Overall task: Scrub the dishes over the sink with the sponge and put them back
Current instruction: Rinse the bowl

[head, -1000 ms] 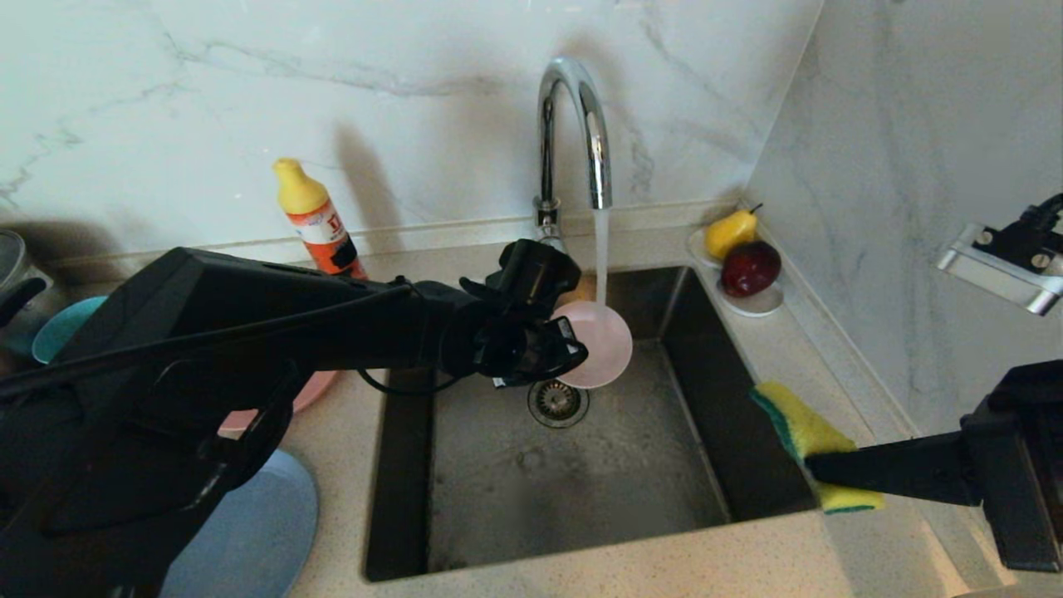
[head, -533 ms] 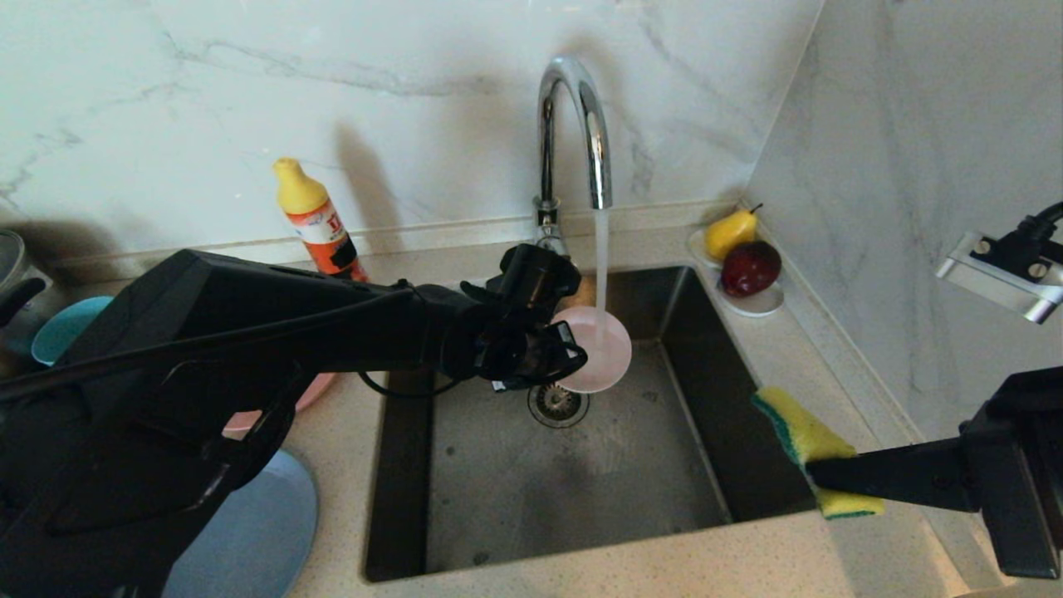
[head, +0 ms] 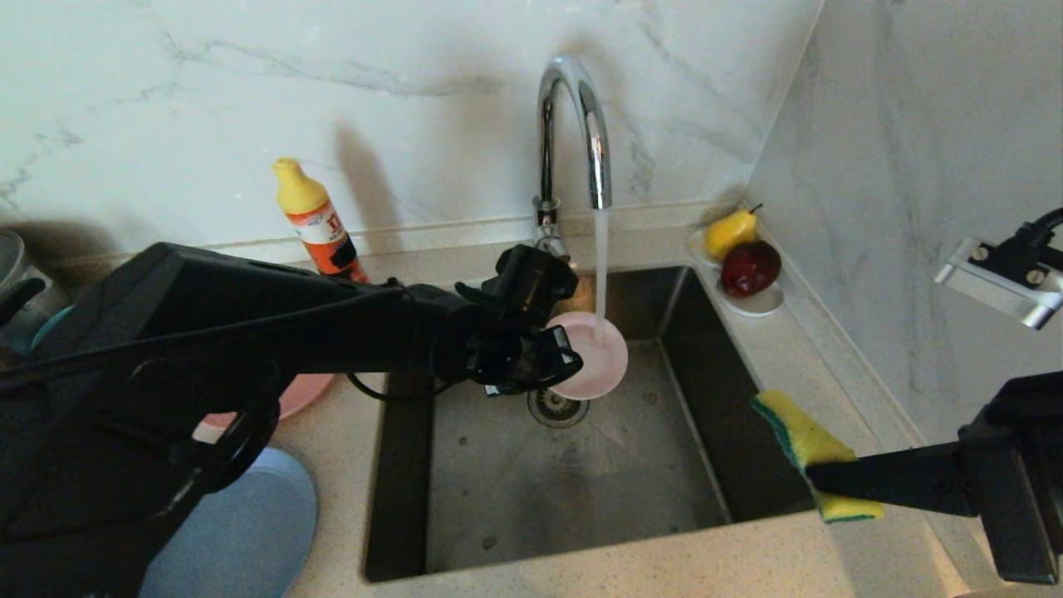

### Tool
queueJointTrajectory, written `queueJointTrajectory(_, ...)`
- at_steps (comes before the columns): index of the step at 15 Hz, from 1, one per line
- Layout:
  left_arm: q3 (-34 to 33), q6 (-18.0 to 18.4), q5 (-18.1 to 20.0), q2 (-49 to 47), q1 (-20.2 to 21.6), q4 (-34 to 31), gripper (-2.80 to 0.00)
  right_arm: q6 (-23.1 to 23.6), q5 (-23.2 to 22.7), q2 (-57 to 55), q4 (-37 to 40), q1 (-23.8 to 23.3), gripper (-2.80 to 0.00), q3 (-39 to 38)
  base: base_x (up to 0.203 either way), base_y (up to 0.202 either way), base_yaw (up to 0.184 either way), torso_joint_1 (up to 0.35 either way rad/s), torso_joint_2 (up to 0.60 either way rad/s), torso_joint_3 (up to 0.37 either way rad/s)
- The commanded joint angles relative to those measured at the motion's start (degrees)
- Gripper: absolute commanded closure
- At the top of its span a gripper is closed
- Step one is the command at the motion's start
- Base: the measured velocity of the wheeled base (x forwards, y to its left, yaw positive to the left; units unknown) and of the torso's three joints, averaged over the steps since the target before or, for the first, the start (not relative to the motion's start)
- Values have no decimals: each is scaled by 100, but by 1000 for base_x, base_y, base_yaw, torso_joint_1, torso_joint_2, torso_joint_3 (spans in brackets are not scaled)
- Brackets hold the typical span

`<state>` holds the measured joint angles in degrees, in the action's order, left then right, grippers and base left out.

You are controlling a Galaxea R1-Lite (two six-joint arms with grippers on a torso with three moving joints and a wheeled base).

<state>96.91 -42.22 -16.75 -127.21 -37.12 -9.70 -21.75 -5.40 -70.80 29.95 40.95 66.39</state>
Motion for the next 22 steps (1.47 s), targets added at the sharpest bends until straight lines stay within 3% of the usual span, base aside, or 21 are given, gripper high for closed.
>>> queueJointTrajectory(1, -419, 93, -283, 626, 74, 29, 0, -22, -5, 31, 16, 1, 0, -65, 0, 0, 0, 0, 0, 0)
queueJointTrajectory(3, -966, 525, -912, 1108, 215, 414, 0, -22, -5, 67, 19, 1, 0, -65, 0, 0, 0, 0, 0, 0)
queueJointTrajectory(5, -1684, 1327, -1167, 1535, 445, 1607, 0, -22, -5, 95, 19, -1, 0, -74, 0, 0, 0, 0, 0, 0)
queueJointTrajectory(9, -2959, 2785, -1238, 2142, 741, 4117, 0, -27, -5, 87, -57, -17, 0, -150, 0, 0, 0, 0, 0, 0)
queueJointTrajectory(13, -3749, 3830, -1181, 2668, 817, 6204, 0, -22, -9, -4, -156, 10, 0, -78, 0, 0, 0, 0, 0, 0)
queueJointTrajectory(19, -4253, 3998, -900, 2813, 820, 7595, 0, -22, -26, -81, -363, 1, 0, -322, 0, 0, 0, 0, 0, 0)
queueJointTrajectory(22, -4276, 4011, -696, 3112, 820, 7741, 0, -14, -31, -82, -454, 1, 0, -354, 0, 0, 0, 0, 0, 0)
